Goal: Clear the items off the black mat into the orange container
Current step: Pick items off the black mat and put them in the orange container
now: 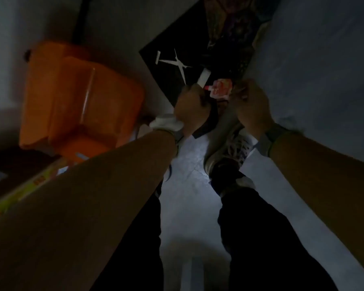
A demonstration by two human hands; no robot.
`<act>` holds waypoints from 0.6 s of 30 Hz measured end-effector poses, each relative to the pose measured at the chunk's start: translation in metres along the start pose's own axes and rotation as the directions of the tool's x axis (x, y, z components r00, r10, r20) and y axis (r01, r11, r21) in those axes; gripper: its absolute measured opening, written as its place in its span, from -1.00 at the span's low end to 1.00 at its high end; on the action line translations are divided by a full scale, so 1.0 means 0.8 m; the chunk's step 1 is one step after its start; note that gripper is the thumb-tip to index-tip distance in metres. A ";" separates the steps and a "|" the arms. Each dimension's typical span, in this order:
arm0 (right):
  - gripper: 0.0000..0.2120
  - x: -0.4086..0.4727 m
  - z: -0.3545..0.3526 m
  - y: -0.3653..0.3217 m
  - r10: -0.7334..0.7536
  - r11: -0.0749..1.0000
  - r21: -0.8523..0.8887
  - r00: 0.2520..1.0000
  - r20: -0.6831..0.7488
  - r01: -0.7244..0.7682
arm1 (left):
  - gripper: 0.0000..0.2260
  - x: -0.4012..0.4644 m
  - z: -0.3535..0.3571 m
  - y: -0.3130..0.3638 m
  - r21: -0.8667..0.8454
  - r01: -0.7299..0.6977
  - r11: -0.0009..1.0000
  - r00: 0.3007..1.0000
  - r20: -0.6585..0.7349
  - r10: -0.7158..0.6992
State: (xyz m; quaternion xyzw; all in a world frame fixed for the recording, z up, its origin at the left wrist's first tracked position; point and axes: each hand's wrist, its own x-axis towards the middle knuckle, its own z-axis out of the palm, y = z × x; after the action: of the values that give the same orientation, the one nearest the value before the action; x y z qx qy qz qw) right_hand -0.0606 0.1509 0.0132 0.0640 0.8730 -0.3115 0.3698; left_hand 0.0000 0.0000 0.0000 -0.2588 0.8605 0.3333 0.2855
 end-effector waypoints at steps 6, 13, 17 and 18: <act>-0.43 0.075 0.072 0.018 0.104 0.964 -0.230 0.986 -0.129 -0.131 | -0.51 0.098 0.058 -0.043 0.349 -0.061 0.935 0.990 -0.096 0.100; -0.44 0.097 0.089 0.032 0.138 0.990 0.048 0.990 -0.038 -0.136 | -0.80 0.133 0.070 -0.035 0.276 -0.032 0.961 0.974 -0.205 0.092; -0.64 0.067 0.069 0.010 0.126 0.982 0.136 0.990 0.065 -0.134 | -0.73 0.100 0.030 -0.030 0.098 0.068 0.993 0.991 -0.124 -0.056; -0.67 0.051 0.060 -0.005 0.125 0.977 0.169 0.991 0.054 -0.132 | -0.71 0.085 0.013 -0.033 0.026 0.049 0.998 0.995 -0.093 -0.046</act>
State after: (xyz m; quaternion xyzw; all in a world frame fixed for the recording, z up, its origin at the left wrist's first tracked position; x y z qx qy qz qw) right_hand -0.0621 0.1144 -0.0385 0.1452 0.8286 -0.3625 0.4011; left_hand -0.0275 -0.0269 -0.0629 -0.2902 0.8709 0.3021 0.2569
